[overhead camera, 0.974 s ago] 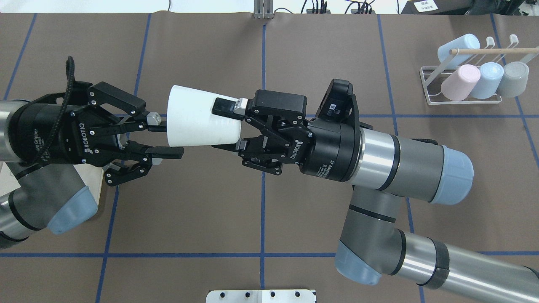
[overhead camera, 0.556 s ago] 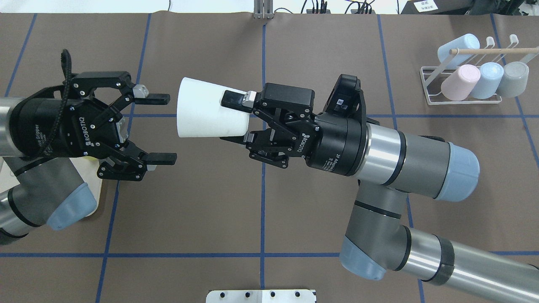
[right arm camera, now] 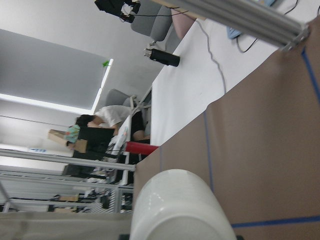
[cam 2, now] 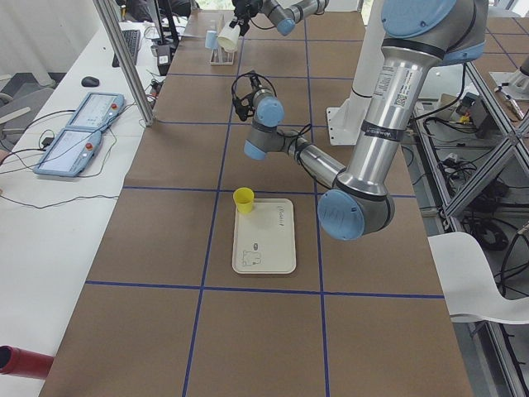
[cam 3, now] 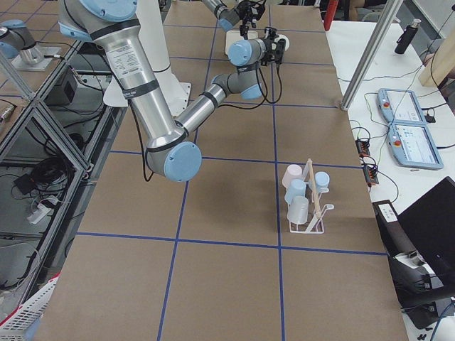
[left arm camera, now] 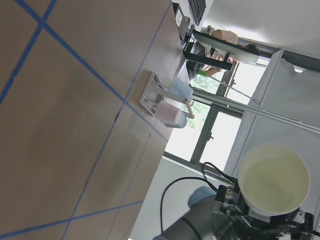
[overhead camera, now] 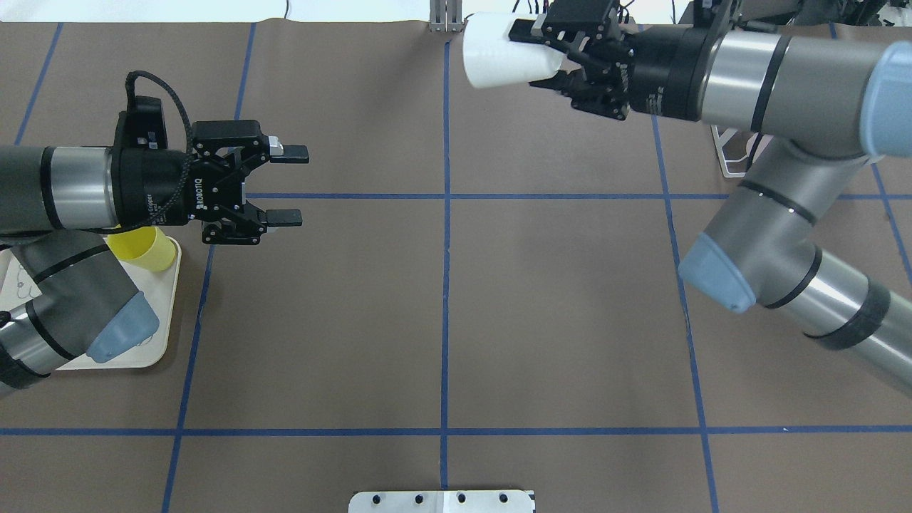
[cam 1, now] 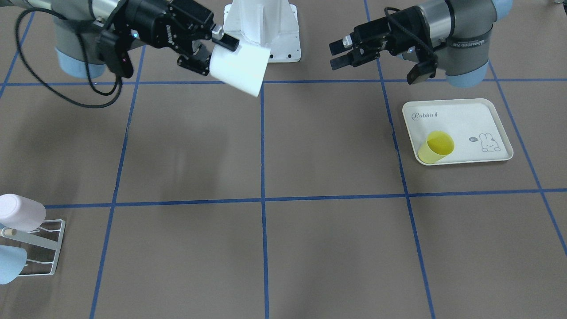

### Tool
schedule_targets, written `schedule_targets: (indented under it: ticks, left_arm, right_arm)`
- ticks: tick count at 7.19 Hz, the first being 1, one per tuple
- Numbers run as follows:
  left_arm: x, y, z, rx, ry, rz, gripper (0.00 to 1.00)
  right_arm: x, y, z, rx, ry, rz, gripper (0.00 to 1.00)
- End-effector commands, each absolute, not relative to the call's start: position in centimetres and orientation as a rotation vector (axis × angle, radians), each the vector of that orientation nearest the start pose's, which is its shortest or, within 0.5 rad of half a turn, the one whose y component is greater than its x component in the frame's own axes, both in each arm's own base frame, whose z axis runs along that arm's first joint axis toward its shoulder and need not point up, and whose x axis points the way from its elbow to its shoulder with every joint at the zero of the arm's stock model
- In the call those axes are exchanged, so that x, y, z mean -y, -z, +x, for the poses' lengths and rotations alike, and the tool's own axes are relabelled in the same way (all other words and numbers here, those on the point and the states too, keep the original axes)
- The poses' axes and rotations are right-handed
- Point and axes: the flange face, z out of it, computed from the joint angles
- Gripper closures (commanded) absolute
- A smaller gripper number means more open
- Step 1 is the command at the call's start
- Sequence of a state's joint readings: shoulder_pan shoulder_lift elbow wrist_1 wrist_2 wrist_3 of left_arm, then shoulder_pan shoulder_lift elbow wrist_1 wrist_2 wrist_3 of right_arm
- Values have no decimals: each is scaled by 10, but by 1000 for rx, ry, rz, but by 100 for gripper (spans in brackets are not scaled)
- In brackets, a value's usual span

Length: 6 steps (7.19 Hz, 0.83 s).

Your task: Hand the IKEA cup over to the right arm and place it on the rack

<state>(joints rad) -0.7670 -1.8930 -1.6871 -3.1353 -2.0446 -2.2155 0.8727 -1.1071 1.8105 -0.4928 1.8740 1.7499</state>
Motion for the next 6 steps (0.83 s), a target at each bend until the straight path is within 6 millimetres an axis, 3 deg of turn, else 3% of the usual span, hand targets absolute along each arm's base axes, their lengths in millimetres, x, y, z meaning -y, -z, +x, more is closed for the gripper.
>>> schedule_targets:
  ticks: [1, 3, 4, 6]
  left_arm:
    - [454, -301, 340, -1905, 487, -95, 0]
    - [468, -323, 341, -1859, 484, -29, 0]
    - [473, -333, 342, -1839, 485, -11, 0]
    - [484, -338, 337, -1802, 500, 22, 0]
  right_arm:
    - [561, -204, -234, 1305, -422, 572, 86]
    - [617, -253, -172, 1001, -338, 632, 89]
    - [653, -301, -135, 930, -279, 586, 91]
    - [721, -376, -64, 835, -113, 533, 91]
